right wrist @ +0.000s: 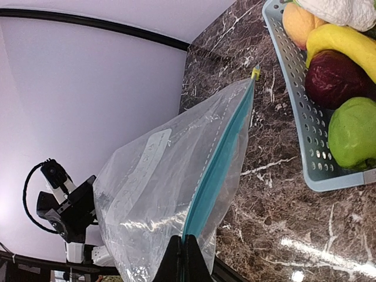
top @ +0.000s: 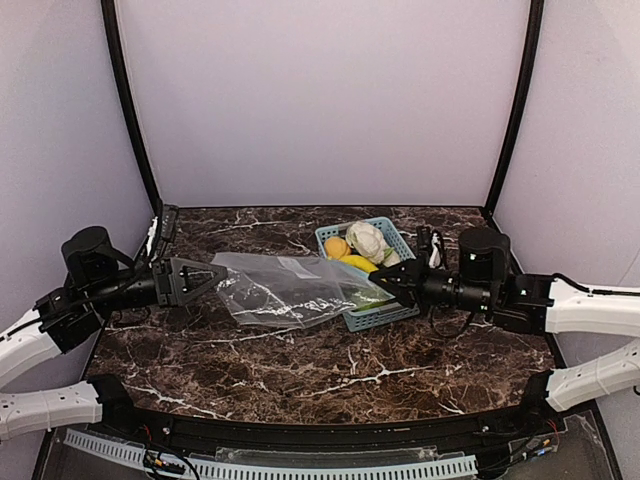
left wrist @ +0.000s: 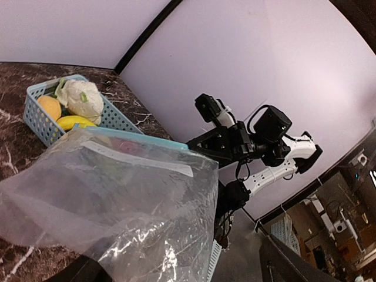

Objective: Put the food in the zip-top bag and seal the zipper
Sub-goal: Pass from the left arm to the right, then pass from the right arm to the left

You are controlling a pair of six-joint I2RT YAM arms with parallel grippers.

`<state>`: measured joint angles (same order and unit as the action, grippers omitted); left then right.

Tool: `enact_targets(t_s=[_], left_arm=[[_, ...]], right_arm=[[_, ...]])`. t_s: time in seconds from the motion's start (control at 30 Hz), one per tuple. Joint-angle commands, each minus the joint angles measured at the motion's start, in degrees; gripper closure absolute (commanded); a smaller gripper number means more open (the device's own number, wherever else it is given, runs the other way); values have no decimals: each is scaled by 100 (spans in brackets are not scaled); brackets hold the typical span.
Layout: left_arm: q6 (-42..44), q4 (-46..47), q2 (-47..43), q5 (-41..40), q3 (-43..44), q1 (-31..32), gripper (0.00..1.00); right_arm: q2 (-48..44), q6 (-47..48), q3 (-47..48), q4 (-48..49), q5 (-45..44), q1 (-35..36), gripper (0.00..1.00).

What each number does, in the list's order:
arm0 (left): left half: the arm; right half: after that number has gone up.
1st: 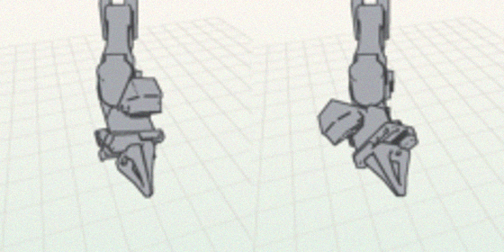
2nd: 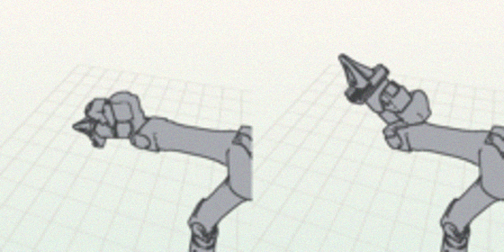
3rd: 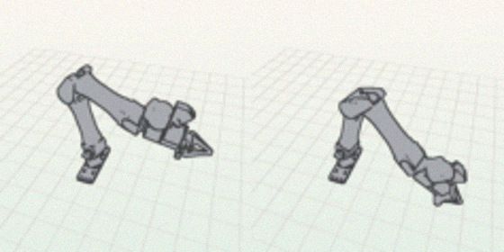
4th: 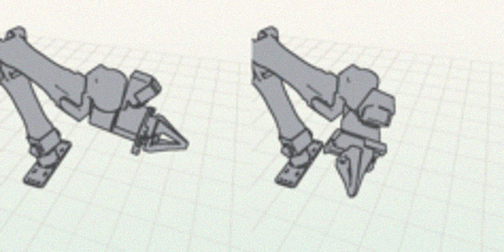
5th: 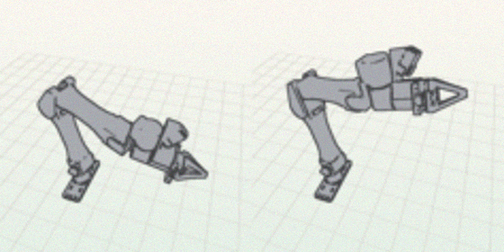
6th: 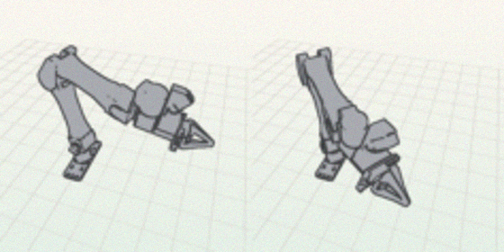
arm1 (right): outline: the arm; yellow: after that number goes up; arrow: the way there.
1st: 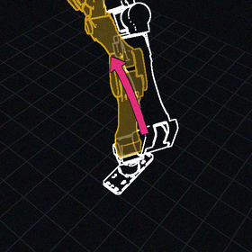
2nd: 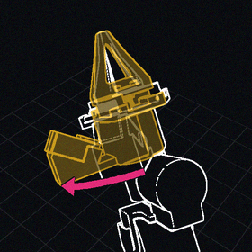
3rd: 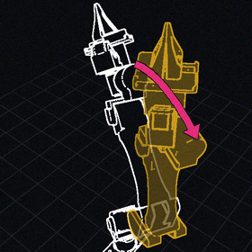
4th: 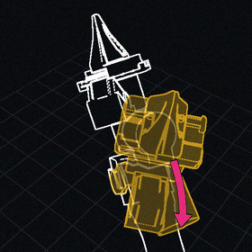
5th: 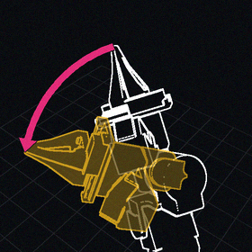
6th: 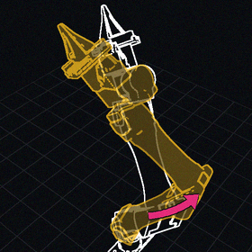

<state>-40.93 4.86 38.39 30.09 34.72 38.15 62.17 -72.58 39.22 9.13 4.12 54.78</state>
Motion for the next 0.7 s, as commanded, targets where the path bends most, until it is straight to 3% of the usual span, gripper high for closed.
enact_targets(t_s=[0.0, 0.1, 0.27, 0.67], left_arm=[[493, -1835, -487, -956, 211, 17, 6], [687, -2760, -772, -1622, 382, 11, 2], [830, -3204, -847, -1888, 551, 8, 1], [1008, -1347, -46, -396, 617, 16, 1]], right_arm=[[-219, 1210, 465, -525, -252, 40, 100], [-218, 2009, 867, -877, -160, 36, 100], [-118, 3114, 1481, -1404, 333, 41, 100], [-207, 3800, 1578, -1087, 1714, 41, 100]])
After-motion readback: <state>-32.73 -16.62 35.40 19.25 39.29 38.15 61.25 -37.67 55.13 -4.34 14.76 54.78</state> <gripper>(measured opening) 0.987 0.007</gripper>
